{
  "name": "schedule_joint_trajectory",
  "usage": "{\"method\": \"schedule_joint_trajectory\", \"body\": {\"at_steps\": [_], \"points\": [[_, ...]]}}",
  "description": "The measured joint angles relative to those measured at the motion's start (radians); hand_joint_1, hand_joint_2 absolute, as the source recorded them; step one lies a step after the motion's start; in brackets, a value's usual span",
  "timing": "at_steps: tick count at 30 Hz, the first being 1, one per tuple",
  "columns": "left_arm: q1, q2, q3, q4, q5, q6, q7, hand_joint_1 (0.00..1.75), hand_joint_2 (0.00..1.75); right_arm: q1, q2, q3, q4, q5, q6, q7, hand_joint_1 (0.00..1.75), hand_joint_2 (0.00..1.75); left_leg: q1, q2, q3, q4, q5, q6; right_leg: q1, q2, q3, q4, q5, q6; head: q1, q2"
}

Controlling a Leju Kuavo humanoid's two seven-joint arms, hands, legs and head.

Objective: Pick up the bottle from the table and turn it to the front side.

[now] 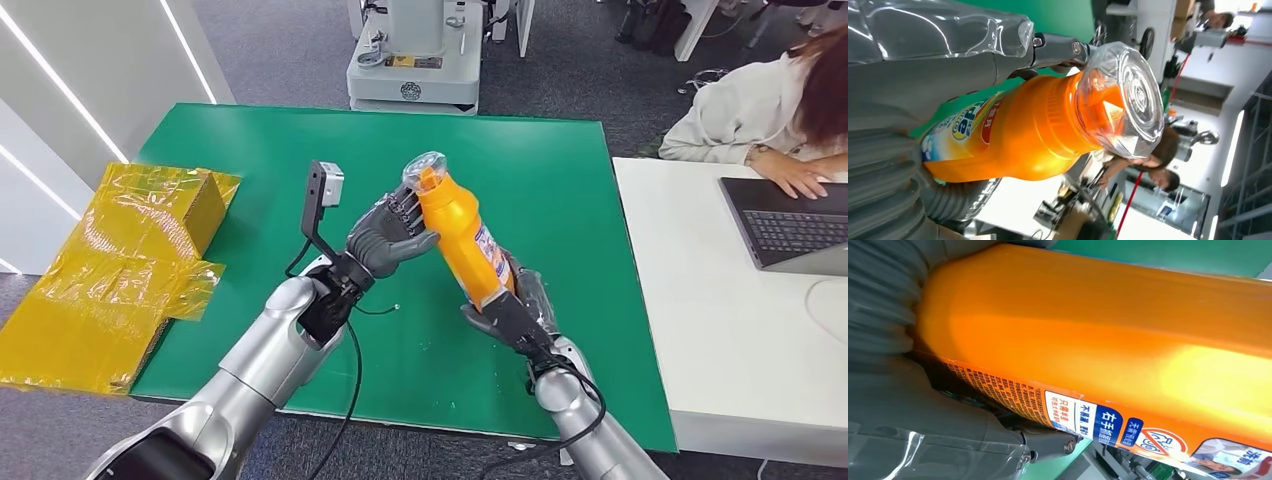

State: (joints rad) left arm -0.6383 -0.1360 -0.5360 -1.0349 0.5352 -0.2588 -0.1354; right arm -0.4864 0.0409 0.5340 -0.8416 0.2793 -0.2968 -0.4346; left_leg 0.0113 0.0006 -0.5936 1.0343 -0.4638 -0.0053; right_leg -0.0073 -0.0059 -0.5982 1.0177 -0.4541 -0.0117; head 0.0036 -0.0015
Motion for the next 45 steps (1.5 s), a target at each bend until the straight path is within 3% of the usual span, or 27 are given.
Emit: {"method": "schedule_joint_trajectory", "body": {"at_steps": [11,16,20,31,37,41,45], "points": [[-0.017,0.004,0.013,0.000,-0.105,0.134,-0.095,0.00,1.75,-0.044,0.048,0.042,0.056,0.070,-0.082,-0.060,1.74,1.75,0.000,0.000,0.000,0.000,0.000,0.000,0.000,0.000,0.000,0.001,0.000,0.000,0.000,0.000],[-0.017,0.018,0.053,0.000,-0.114,0.145,-0.105,0.00,1.75,-0.041,0.050,0.082,0.030,0.132,-0.141,-0.056,1.73,1.75,0.000,0.000,0.000,0.000,0.000,0.000,0.000,0.000,0.000,0.001,0.000,0.000,0.000,0.000],[-0.016,0.024,0.080,0.003,-0.112,0.129,-0.104,1.75,1.75,-0.033,0.050,0.101,0.016,0.158,-0.164,-0.037,1.71,1.75,0.000,0.000,0.000,0.000,0.000,0.000,0.000,0.000,0.000,0.001,0.000,0.000,0.000,0.000],[-0.002,0.021,0.096,0.008,-0.025,0.052,-0.052,1.75,1.75,-0.027,0.050,0.110,0.017,0.150,-0.197,-0.016,1.71,1.75,0.000,0.000,0.000,0.000,0.000,0.000,0.000,0.000,0.000,0.000,0.000,0.000,0.000,0.000],[0.014,0.021,0.096,-0.001,0.023,0.017,-0.026,1.75,1.75,-0.010,0.049,0.105,0.016,0.144,-0.210,-0.020,1.38,1.75,0.000,0.000,0.000,0.000,0.000,0.000,0.000,0.000,0.000,0.000,0.000,0.000,0.000,0.000],[0.020,0.019,0.095,-0.007,0.039,0.008,-0.019,1.75,1.75,0.003,0.046,0.097,0.006,0.123,-0.209,-0.031,0.03,1.75,0.000,0.000,0.000,0.000,0.000,0.000,0.000,0.000,0.000,0.000,0.000,0.000,0.000,0.000],[0.021,0.019,0.095,-0.008,0.037,0.022,-0.020,1.75,1.75,0.021,0.040,0.081,-0.026,0.067,-0.188,-0.042,0.00,1.75,0.000,0.000,0.000,0.000,0.000,0.000,0.000,0.000,0.000,0.000,0.000,0.000,0.000,0.000]]}}
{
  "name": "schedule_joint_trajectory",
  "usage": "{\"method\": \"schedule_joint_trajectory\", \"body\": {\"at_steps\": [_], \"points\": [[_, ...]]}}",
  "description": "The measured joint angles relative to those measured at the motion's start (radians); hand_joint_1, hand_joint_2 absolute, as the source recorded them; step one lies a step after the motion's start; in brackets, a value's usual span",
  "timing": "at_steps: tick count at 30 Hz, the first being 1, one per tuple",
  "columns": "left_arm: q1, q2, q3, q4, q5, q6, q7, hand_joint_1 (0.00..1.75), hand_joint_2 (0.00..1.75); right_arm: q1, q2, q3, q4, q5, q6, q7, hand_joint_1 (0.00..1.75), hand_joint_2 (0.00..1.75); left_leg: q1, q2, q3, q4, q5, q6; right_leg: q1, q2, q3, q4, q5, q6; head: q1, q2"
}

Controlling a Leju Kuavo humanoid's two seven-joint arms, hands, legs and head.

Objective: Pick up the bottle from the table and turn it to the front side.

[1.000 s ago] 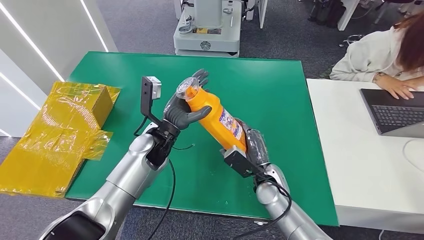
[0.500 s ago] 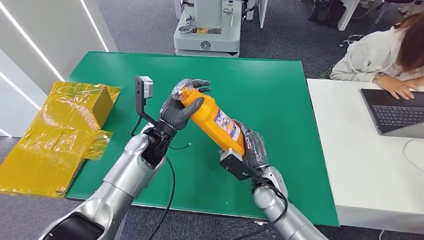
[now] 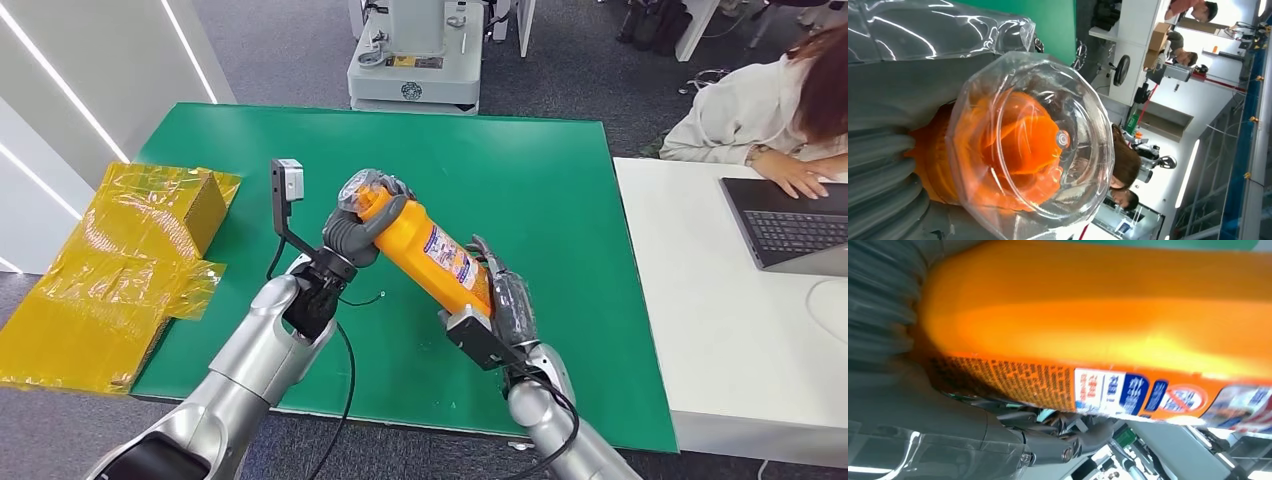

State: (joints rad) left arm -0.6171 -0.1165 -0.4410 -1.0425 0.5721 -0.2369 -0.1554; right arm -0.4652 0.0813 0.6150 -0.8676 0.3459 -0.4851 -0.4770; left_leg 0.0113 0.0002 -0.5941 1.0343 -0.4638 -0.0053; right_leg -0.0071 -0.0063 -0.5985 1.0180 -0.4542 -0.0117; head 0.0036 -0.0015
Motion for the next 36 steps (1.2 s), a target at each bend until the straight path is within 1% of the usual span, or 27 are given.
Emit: {"method": "schedule_joint_trajectory", "body": {"at_steps": [4,10,15,19,23,28,30,32,34,36], "points": [[-0.005,0.002,0.000,0.000,-0.073,0.041,-0.032,1.75,1.75,0.026,-0.012,-0.022,-0.057,-0.051,0.034,0.005,0.00,1.75,0.000,0.000,0.000,0.000,0.000,0.000,0.000,0.000,0.000,0.000,0.000,0.000,0.000,0.000],[-0.015,0.037,0.000,0.012,-0.299,0.166,-0.099,1.75,1.75,0.074,-0.055,-0.072,-0.196,-0.119,0.106,0.019,0.00,1.75,0.000,0.000,0.000,0.000,0.000,0.000,-0.001,0.000,-0.001,0.000,0.000,0.000,0.000,0.000],[-0.024,0.072,0.002,0.012,-0.563,0.303,-0.162,1.75,1.75,0.124,-0.091,-0.089,-0.305,-0.161,0.164,0.008,0.00,1.75,0.000,0.002,0.000,0.000,0.000,0.000,-0.001,0.002,-0.001,0.000,0.000,0.000,0.000,0.000],[-0.028,0.099,0.004,0.009,-0.775,0.395,-0.189,1.75,1.75,0.151,-0.112,-0.090,-0.377,-0.176,0.188,0.000,0.00,1.75,0.000,0.001,0.000,0.000,0.000,0.000,-0.001,0.002,-0.001,0.000,0.000,0.000,0.000,0.000],[-0.028,0.121,0.004,-0.006,-0.994,0.494,-0.195,1.75,1.75,0.173,-0.123,-0.090,-0.436,-0.178,0.195,-0.005,0.00,1.75,0.000,0.002,0.000,0.000,0.000,0.000,-0.001,0.002,-0.001,0.000,0.000,0.000,0.000,0.000],[-0.026,0.154,-0.011,-0.038,-1.343,0.659,-0.147,1.75,1.75,0.215,-0.129,-0.090,-0.514,-0.163,0.203,-0.010,0.00,1.75,0.000,0.002,0.000,0.000,0.000,0.000,0.000,0.002,-0.001,0.000,0.000,0.000,0.000,0.000],[-0.024,0.166,-0.018,-0.048,-1.418,0.692,-0.124,1.75,1.75,0.227,-0.131,-0.090,-0.538,-0.158,0.205,-0.010,0.00,1.75,0.000,0.001,0.000,0.000,0.000,0.000,0.000,0.002,-0.001,0.000,0.000,0.000,0.000,0.000],[-0.019,0.179,-0.031,-0.057,-1.541,0.742,-0.060,1.75,1.75,0.238,-0.134,-0.090,-0.556,-0.154,0.205,-0.012,0.00,1.75,0.000,0.002,0.000,0.000,0.000,0.000,0.000,0.002,-0.001,0.000,0.000,0.000,0.000,0.000],[-0.007,0.196,-0.044,-0.068,-1.790,0.802,0.025,1.75,1.75,0.257,-0.136,-0.092,-0.574,-0.148,0.200,-0.017,0.00,1.75,0.000,0.002,0.000,0.000,0.000,0.000,0.000,0.002,-0.001,0.000,0.000,0.000,0.000,0.000],[0.009,0.214,-0.050,-0.076,-2.026,0.827,0.081,1.75,1.75,0.279,-0.140,-0.096,-0.591,-0.142,0.193,-0.024,0.00,1.75,0.000,0.001,0.000,0.000,0.000,0.000,0.000,0.002,-0.001,0.000,0.000,0.000,0.000,0.000]]}}
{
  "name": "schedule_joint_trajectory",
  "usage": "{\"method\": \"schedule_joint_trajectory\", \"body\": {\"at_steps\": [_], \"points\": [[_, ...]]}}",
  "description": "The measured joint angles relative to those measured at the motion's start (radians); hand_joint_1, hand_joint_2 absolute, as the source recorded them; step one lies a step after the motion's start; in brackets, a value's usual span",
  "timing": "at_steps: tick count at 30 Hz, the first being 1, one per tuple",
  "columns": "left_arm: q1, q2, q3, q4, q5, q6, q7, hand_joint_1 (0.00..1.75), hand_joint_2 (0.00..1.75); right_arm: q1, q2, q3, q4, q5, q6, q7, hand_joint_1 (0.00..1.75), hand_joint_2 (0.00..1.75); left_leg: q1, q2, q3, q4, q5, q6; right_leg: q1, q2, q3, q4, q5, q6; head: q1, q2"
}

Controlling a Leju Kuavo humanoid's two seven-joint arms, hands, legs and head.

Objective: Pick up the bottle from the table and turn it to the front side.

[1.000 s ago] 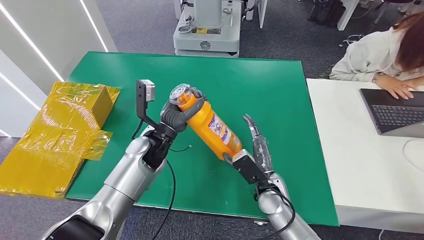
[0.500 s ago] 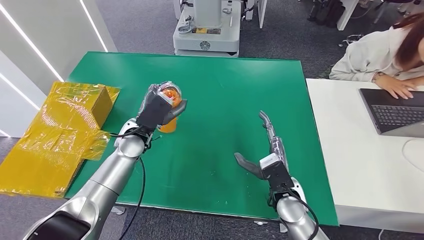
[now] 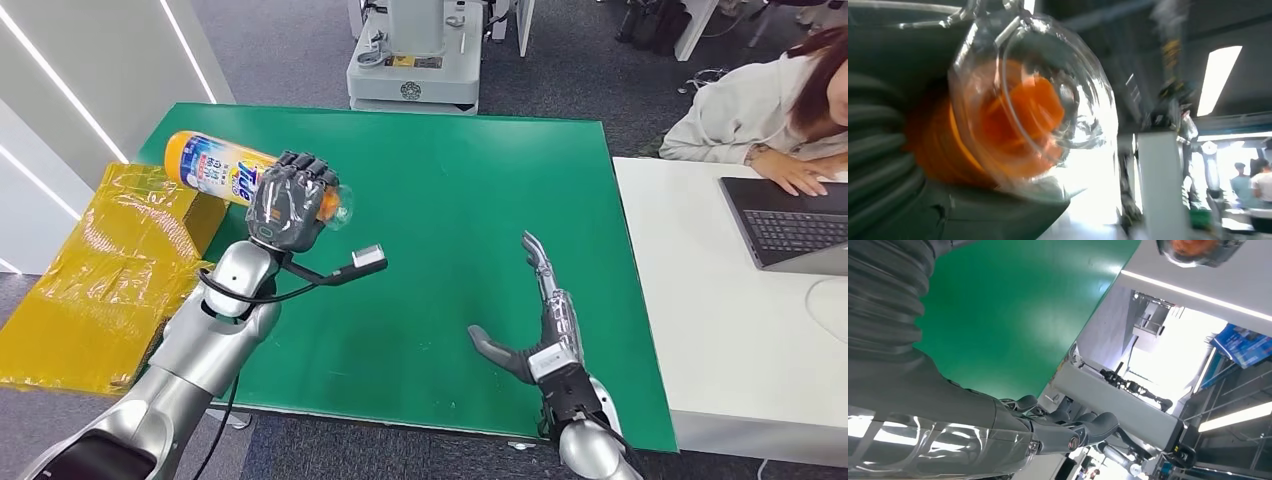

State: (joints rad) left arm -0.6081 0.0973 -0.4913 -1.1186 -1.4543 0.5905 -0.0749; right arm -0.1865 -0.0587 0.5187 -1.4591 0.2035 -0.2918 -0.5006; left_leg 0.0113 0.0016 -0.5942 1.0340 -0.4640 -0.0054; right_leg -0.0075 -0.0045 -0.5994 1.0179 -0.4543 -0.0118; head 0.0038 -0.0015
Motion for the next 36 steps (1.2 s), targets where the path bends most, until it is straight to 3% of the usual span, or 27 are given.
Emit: {"method": "schedule_joint_trajectory", "body": {"at_steps": [4,10,15,19,26,31,36], "points": [[0.016,0.056,-0.048,-0.003,-0.107,0.002,0.156,1.75,1.75,0.034,-0.006,-0.012,-0.027,0.005,-0.008,-0.008,0.00,1.75,0.000,0.002,0.000,0.000,0.000,0.000,0.000,0.002,-0.001,0.000,0.000,0.000,0.000,0.000],[-0.003,0.181,-0.234,0.010,-0.109,-0.022,0.427,1.75,1.75,0.057,-0.014,-0.019,-0.047,0.003,-0.008,-0.016,0.00,1.75,0.001,0.002,0.000,0.000,0.000,-0.001,0.001,0.003,-0.001,0.000,0.000,0.000,0.000,0.000],[0.001,0.257,-0.342,0.036,-0.109,-0.027,0.510,1.75,1.75,0.066,-0.020,-0.023,-0.050,-0.005,-0.002,-0.021,0.00,1.75,0.000,0.003,0.000,0.000,0.000,-0.001,0.001,0.003,-0.001,0.001,0.000,0.000,0.000,0.000],[0.026,0.282,-0.358,0.062,-0.109,-0.068,0.486,1.75,1.75,0.067,-0.021,-0.030,-0.051,-0.016,0.004,-0.024,0.00,1.75,0.000,0.003,0.000,-0.001,0.000,-0.001,0.001,0.003,-0.001,0.000,0.000,0.000,0.000,0.000],[0.111,0.273,-0.290,0.183,-0.087,-0.047,0.355,1.75,1.75,0.069,-0.026,-0.040,-0.050,-0.027,0.022,-0.034,0.00,1.75,0.000,0.003,-0.001,-0.001,0.000,-0.001,0.001,0.003,-0.002,0.000,0.000,0.000,0.000,0.000],[0.118,0.198,-0.170,0.331,0.033,0.014,0.147,1.75,1.75,0.056,-0.026,-0.039,-0.044,-0.035,0.036,-0.036,0.00,1.75,0.000,0.003,-0.001,0.000,0.000,0.000,0.001,0.003,-0.001,0.000,0.000,0.000,0.000,0.000],[0.111,0.118,-0.048,0.446,0.077,0.040,0.081,1.75,1.75,0.030,-0.026,-0.037,-0.032,-0.043,0.051,-0.034,0.00,1.75,0.000,0.002,-0.001,0.000,0.000,0.000,0.001,0.002,-0.001,0.000,0.000,0.000,0.000,0.000]]}}
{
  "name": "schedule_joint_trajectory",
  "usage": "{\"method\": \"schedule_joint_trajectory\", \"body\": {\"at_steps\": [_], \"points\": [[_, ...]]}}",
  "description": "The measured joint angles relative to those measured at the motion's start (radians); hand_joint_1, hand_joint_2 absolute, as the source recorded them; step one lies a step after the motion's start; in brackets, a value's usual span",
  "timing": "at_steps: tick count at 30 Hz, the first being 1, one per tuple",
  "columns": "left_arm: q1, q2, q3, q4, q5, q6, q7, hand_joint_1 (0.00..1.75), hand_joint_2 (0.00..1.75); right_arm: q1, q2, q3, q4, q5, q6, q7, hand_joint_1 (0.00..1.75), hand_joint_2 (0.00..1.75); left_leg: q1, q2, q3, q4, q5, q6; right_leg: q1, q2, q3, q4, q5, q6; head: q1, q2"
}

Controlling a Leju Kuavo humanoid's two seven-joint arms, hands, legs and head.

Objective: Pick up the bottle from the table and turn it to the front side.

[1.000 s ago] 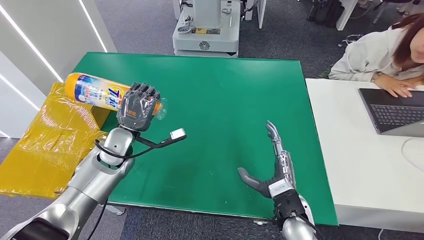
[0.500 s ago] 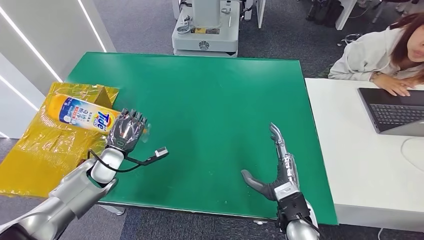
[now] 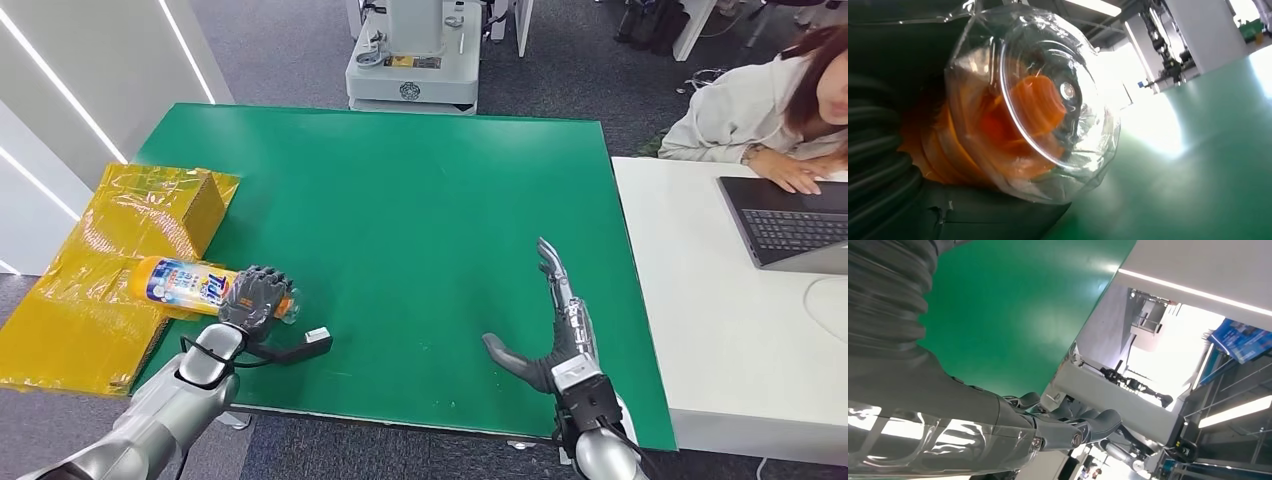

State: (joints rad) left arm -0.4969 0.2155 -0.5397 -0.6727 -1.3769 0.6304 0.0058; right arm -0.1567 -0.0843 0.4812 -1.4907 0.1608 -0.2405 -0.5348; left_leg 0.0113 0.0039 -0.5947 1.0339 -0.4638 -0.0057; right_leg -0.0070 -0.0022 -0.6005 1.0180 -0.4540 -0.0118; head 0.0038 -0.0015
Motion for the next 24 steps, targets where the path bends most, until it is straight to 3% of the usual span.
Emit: {"method": "schedule_joint_trajectory", "body": {"at_steps": [9,13,24], "points": [[-0.036,-0.062,0.122,0.106,0.022,0.014,-0.020,1.75,1.75,-0.040,0.000,0.018,0.027,-0.002,0.021,0.000,0.00,1.75,0.000,0.000,0.001,0.000,0.000,0.000,0.000,-0.001,0.000,0.000,0.000,0.000,0.000,0.000],[-0.056,-0.069,0.146,0.141,0.010,0.003,-0.015,0.00,1.75,-0.048,0.001,0.023,0.040,-0.002,0.023,0.000,0.00,1.75,0.000,0.000,0.001,0.000,0.000,-0.001,0.000,-0.001,0.000,0.001,0.000,0.000,0.000,0.000],[-0.089,-0.097,0.210,0.196,0.023,0.023,-0.026,0.00,1.75,-0.036,0.007,0.025,0.045,0.000,0.028,0.008,0.00,1.75,0.000,0.000,0.002,0.000,0.000,-0.001,0.000,-0.001,0.001,0.001,0.000,0.000,0.000,0.000]]}}
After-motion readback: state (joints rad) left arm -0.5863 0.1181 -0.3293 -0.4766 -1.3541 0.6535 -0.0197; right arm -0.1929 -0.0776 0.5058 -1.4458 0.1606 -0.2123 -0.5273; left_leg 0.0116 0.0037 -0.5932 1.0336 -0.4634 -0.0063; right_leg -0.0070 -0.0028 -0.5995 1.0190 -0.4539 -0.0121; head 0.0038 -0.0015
